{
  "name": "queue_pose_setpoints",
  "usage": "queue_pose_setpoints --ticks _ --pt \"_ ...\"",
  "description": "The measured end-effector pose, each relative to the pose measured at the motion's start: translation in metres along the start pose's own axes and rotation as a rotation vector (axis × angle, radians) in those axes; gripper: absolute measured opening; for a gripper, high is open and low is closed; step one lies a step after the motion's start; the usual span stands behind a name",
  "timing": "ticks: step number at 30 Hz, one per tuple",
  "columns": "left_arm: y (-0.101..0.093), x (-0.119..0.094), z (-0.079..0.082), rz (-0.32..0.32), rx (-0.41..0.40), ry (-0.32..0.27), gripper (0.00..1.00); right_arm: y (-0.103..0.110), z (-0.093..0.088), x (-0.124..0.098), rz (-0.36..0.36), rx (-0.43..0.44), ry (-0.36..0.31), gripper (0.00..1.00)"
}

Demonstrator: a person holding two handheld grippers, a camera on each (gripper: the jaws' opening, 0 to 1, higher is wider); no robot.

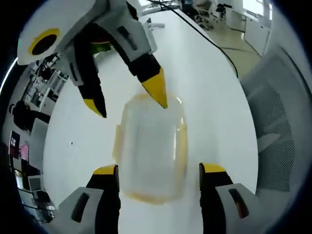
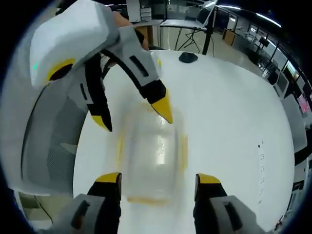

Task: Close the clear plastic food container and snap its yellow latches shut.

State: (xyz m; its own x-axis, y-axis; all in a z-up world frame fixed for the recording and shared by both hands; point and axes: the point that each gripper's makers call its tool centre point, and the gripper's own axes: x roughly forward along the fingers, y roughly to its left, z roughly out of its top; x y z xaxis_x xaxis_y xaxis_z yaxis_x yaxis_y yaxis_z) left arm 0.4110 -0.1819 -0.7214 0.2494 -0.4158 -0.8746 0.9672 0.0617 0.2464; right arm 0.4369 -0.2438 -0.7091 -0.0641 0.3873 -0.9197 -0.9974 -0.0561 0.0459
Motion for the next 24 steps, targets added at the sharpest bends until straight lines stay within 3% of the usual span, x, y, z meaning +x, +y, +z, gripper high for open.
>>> queue_pose_setpoints --ticks 24 --pt "0.017 0.007 -0.028 -0.034 -0.035 0.054 0.72 0.019 -0.020 0.012 -0.041 0.024 -0.003 0.63"
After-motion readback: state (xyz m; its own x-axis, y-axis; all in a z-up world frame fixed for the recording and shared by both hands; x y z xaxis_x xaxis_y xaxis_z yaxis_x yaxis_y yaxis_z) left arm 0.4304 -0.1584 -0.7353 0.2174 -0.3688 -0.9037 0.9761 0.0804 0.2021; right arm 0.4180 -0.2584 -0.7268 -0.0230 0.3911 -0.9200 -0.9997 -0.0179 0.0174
